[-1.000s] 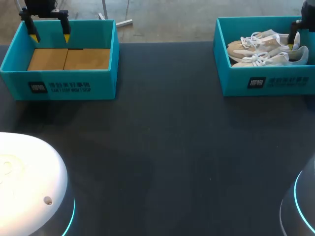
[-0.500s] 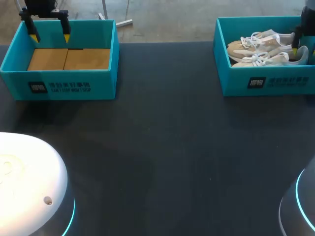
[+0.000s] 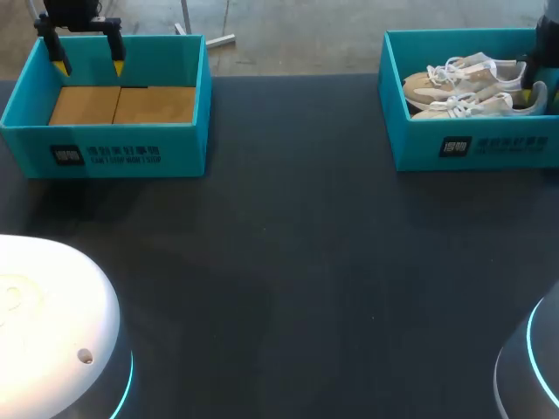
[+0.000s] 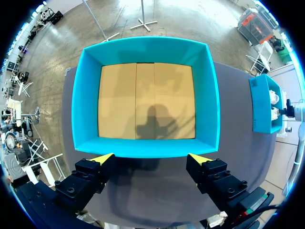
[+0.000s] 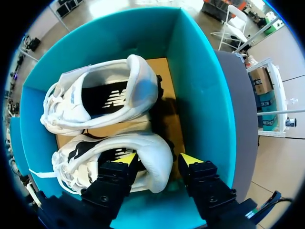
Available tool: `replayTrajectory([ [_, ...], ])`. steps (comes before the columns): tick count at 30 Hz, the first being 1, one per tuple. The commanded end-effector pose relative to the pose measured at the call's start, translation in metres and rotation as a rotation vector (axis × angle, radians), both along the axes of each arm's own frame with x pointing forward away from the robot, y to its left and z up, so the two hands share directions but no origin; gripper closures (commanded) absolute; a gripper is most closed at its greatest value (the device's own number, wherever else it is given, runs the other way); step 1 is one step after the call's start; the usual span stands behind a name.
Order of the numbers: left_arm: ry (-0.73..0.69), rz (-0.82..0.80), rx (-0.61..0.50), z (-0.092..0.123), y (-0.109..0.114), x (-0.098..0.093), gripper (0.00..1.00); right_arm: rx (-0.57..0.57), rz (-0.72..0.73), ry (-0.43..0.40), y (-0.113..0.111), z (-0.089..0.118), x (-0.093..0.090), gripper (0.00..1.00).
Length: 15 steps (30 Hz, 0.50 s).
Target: Take the shoe out of the shoebox, open the shoe tongue, remove and reinsert the insole, then place the shoe into the shoebox
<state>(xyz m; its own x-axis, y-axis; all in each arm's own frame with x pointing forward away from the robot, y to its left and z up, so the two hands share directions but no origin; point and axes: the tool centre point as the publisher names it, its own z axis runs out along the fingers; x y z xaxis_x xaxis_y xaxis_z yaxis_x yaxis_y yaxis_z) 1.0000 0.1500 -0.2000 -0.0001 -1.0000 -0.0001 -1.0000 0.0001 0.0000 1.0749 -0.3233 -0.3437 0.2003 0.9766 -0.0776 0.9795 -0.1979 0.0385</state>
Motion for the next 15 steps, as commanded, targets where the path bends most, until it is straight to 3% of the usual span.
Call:
replayTrajectory([
  [1,0.0,0.0,0.0,0.0,0.0,0.0,0.0,0.006,0.001,-0.006,-0.002,-0.007,0.0,0.49],
  [11,0.0,0.0,0.0,0.0,0.0,0.0,0.0,0.005,-0.004,-0.012,-0.005,-0.018,-0.003,0.34],
  [15,0.0,0.0,0.0,0.0,0.0,0.0,0.0,-0.005,-0.003,-0.005,-0.004,-0.024,-0.004,0.39],
])
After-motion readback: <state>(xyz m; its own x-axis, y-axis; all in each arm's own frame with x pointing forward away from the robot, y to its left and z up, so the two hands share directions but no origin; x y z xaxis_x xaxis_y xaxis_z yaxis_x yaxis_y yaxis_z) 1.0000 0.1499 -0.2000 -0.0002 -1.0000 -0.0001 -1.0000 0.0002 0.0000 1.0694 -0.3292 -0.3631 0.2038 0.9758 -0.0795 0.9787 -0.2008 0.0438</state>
